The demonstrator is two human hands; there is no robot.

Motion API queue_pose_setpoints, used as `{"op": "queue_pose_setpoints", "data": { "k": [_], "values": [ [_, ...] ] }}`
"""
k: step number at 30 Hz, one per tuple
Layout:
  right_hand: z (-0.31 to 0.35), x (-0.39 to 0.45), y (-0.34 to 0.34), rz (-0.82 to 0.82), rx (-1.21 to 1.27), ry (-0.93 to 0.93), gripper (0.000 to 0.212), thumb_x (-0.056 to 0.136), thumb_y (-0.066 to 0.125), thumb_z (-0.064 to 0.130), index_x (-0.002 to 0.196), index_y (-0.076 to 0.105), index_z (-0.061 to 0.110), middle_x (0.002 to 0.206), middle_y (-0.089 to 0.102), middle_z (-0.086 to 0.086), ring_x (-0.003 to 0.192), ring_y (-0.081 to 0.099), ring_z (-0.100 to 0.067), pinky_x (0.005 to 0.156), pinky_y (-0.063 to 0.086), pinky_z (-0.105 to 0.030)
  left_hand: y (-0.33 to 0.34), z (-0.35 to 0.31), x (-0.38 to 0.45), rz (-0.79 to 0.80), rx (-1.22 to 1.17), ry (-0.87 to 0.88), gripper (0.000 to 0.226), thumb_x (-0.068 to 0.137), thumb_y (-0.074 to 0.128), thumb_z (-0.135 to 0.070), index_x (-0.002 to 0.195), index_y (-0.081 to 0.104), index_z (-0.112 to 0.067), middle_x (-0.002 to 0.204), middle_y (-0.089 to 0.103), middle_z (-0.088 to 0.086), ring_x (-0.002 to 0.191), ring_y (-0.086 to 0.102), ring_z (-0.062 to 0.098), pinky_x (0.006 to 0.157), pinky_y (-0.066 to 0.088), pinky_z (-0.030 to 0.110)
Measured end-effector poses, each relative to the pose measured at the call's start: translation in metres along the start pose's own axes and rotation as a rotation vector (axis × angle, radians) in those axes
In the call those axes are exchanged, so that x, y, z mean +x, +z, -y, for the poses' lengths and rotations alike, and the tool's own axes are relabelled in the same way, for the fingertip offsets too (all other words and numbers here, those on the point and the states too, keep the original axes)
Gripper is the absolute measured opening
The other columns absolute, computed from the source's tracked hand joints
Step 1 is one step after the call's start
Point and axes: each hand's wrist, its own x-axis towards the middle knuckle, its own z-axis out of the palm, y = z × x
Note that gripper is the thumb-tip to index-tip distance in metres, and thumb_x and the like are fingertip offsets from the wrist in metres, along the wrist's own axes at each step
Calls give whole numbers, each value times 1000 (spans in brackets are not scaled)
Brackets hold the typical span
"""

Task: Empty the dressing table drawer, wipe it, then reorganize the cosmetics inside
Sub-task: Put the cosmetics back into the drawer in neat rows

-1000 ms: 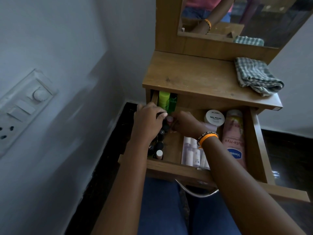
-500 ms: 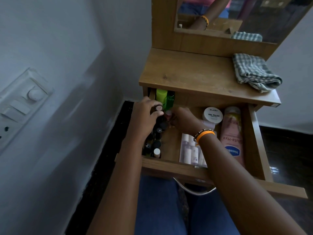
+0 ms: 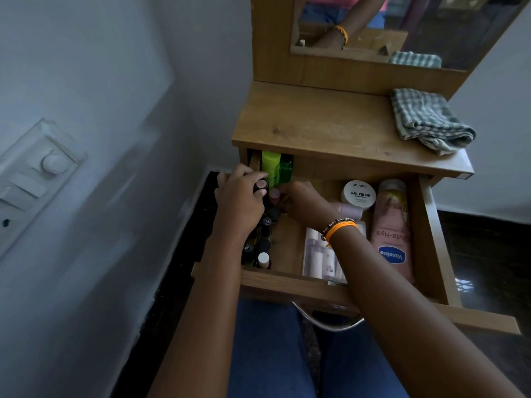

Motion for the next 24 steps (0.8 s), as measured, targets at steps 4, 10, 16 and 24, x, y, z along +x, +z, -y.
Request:
{"op": "queue_pose_setpoints", "data": {
  "k": [4,10,16,24],
  "values": [
    [-1,1,1,-18,-1,-4,27,82,62,4,109,66,3,110,68,-17,108,61,-28,78,39,-20,0,0,0,-8,-43,-17,30,94,52,-21,122,61,-22,119,51,-3,113,36,25,94,31,34],
    [0,-1,-3,-21,86,-4,26,81,59,-5,106,65,0,105,69,-16,100,65,-24,68,39,-13,1,3,-1,-24,-71,7,29,95,50,-20,121,62,-19,116,51,-1,108,35,21,89,31,30],
    [0,-1,-3,9,115,-10,27,82,58,-7,107,64,0,105,70,-15,101,65,-24,87,51,-30,2,6,-1,-56,-84,19,31,95,45,-9,119,64,-18,114,53,0,107,40,21,86,24,23],
    [2,-23,-32,-189,287,54,33,79,44,-16,100,65,-2,97,70,-18,83,69,-22,64,51,-11,-14,-13,-10,-189,-243,42,43,89,38,9,111,67,-14,101,47,-9,102,49,14,76,27,-6]
  ]
}}
